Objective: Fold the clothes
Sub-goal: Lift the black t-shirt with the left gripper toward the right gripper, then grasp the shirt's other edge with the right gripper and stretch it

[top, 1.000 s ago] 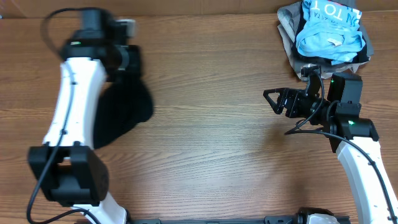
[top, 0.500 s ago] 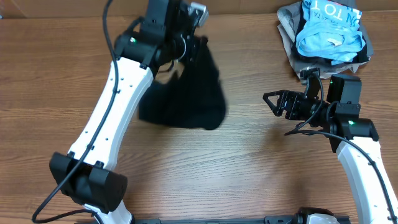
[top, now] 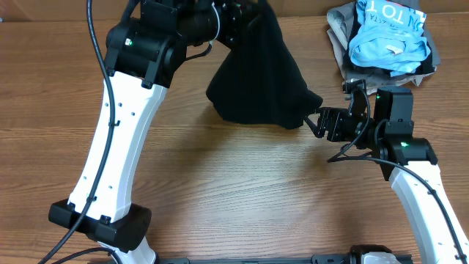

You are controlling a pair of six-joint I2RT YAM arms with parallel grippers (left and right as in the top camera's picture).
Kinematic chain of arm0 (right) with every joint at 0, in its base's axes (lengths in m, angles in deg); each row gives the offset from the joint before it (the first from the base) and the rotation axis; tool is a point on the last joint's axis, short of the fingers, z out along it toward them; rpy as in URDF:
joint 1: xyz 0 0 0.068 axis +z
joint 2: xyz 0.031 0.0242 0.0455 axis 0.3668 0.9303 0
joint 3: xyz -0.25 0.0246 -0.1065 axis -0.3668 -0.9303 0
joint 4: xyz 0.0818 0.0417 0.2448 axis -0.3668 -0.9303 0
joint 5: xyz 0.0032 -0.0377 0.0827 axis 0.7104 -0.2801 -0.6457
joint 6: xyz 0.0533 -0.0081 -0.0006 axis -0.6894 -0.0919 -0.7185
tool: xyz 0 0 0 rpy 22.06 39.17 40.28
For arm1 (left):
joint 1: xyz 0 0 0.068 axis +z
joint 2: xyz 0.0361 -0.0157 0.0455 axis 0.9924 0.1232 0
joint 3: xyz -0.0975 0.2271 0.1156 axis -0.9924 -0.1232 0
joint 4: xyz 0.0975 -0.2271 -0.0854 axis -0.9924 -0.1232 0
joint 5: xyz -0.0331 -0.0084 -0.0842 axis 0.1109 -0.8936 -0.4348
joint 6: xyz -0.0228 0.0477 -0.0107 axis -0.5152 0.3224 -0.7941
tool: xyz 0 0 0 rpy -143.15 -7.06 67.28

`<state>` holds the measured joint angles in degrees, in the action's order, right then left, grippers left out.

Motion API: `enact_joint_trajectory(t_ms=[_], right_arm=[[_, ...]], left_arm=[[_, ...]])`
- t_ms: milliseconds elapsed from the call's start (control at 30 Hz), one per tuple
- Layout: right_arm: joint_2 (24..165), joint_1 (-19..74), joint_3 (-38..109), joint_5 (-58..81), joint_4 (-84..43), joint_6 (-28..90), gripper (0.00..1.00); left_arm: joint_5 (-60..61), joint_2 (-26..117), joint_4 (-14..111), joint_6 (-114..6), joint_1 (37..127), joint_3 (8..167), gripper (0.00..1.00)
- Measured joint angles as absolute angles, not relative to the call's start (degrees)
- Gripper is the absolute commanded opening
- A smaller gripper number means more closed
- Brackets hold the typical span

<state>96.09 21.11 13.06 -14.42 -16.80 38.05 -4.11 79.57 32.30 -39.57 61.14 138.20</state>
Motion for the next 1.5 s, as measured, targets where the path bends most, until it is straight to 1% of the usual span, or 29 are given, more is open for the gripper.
enact_joint_trajectory(t_ms=[267, 300, 333, 367, 400, 433, 467, 500, 633, 767, 933, 1100, 1333, 1367, 1500], right_arm=[[99.3, 23.4, 13.1, -12.3, -12.9, 36.2, 0.74], [100.0, 23.8, 13.1, -12.3, -12.3, 35.9, 0.70], [101.2, 24.3, 13.1, -12.4, -11.7, 35.7, 0.62], [102.1, 24.7, 13.1, -12.4, -11.4, 35.3, 0.52], [103.0, 25.2, 13.1, -12.6, -11.0, 35.0, 0.33], [103.4, 25.4, 13.1, -12.8, -10.7, 34.7, 0.28], [103.9, 25.7, 13.1, -12.9, -10.3, 34.6, 0.21], [104.2, 25.9, 13.1, -13.1, -10.1, 34.1, 0.16], [103.5, 25.0, 13.1, -13.8, -11.2, 33.2, 0.08], [99.1, 21.0, 13.5, -14.4, -16.7, 33.0, 0.04], [89.9, 14.8, 17.9, -14.6, -26.3, 33.2, 0.04], [82.8, 11.5, 23.7, -14.5, -34.7, 34.3, 0.04], [78.9, 11.0, 32.3, -14.5, -46.6, 37.2, 0.04], [78.5, 11.0, 35.3, -14.6, -50.8, 38.1, 0.04], [77.8, 11.0, 43.5, -14.1, -62.4, 40.4, 0.04]], left_arm=[[-10.1, 79.6, 38.6, -43.6, 60.5, 140.0, 0.04], [-10.7, 79.6, 39.1, -44.2, 60.5, 140.2, 0.04], [-11.3, 79.6, 39.8, -44.7, 60.5, 140.5, 0.04], [-11.8, 79.6, 40.1, -45.1, 60.4, 140.6, 0.04], [-12.2, 79.6, 40.3, -45.5, 60.4, 140.8, 0.04], [-12.4, 79.6, 40.3, -45.8, 60.4, 140.8, 0.04], [-12.5, 79.6, 40.3, -45.9, 60.4, 140.9, 0.04], [-12.6, 79.6, 40.3, -46.1, 60.4, 140.9, 0.04], [-11.5, 79.6, 39.7, -46.1, 61.3, 141.0, 0.04], [-9.6, 79.6, 38.1, -46.1, 64.4, 141.2, 0.04], [-5.1, 79.2, 30.9, -45.9, 70.4, 141.3, 0.04], [3.1, 76.1, 20.0, -43.6, 72.5, 141.3, 0.04], [13.8, 65.6, 4.0, -39.2, 72.0, 141.8, 0.04], [16.6, 62.6, -0.9, -38.5, 72.0, 142.0, 0.04], [21.5, 58.4, -11.5, -38.3, 72.0, 142.6, 0.04]])
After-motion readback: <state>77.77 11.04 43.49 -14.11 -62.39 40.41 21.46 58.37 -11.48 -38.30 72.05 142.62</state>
